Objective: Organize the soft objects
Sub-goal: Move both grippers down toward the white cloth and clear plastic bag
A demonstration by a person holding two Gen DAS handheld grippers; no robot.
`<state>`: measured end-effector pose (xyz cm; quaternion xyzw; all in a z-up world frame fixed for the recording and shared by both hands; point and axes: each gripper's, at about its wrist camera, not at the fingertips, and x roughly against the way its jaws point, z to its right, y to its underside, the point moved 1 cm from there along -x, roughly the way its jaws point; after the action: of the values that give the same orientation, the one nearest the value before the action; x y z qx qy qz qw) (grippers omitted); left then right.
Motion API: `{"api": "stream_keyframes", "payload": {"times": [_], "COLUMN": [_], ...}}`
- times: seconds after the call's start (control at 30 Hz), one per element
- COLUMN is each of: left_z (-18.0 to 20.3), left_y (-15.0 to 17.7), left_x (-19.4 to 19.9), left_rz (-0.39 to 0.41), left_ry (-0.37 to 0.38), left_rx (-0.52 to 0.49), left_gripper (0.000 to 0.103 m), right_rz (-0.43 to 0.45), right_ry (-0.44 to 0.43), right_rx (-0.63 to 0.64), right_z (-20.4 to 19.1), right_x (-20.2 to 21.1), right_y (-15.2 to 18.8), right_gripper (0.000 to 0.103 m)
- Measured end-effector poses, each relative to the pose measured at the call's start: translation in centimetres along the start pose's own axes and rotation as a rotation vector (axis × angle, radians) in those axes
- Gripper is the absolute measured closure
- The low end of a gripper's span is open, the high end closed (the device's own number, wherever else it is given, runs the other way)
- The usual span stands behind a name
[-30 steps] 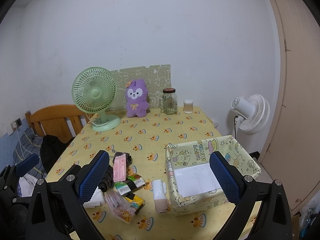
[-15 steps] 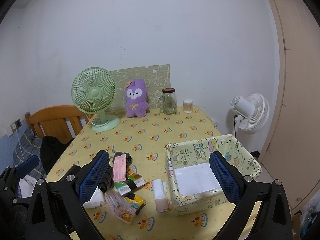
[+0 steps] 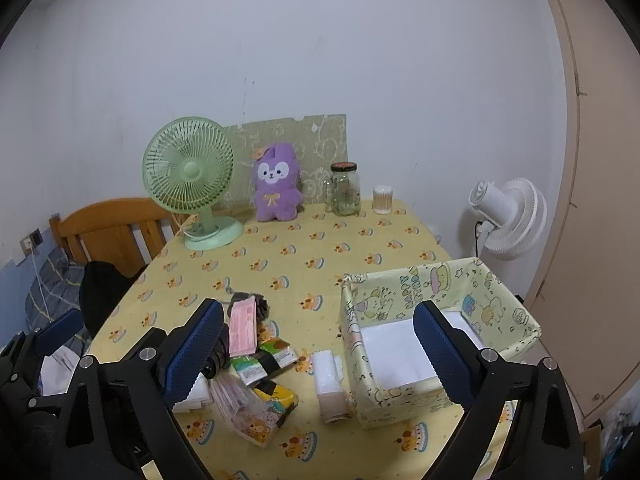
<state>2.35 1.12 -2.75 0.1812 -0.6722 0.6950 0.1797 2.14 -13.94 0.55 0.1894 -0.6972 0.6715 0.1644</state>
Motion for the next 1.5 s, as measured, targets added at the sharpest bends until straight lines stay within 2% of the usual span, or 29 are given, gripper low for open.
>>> {"api": "stream_keyframes", "payload": {"times": [0.43,0.53,1.0,1.33,1.5], "left_z": [-1.8,-2.4,-4.0,-3.9,-4.0], "left_y": [2.2,3.0,5.7,7.6,8.4], "left_x": [-3.1,-3.9,-7.8,-10.2,-11.2], "left_rz": [-0.080,-0.093,-0.215,-0.291,-0.324], "left_ry": [-0.008,-0.027,-0.025,-0.019,-0.019], "left_rx": [0.002,0.005,0.018,0.010,0.012], "left_gripper": [0.012,0.012,0.012,0.012,0.013], "right_rz": [-0.069,-0.096,-0.222,-0.320,-0.353], "right_ry": [-0.021,-0.028,-0.048,-0.076,-0.097], "right_rx": [0.008,0.017,0.053,0.069,0.072], "right_z": [-2.0,-2.8,-4.9,-5.7,-5.9], "right_x": [-3.3,-4.4,-8.9,-11.7,-12.3], "right_y": [2.3,3.2,6.1,8.2,9.0], "right_gripper": [0.010,0.015,0.015,0.019,0.028]}}
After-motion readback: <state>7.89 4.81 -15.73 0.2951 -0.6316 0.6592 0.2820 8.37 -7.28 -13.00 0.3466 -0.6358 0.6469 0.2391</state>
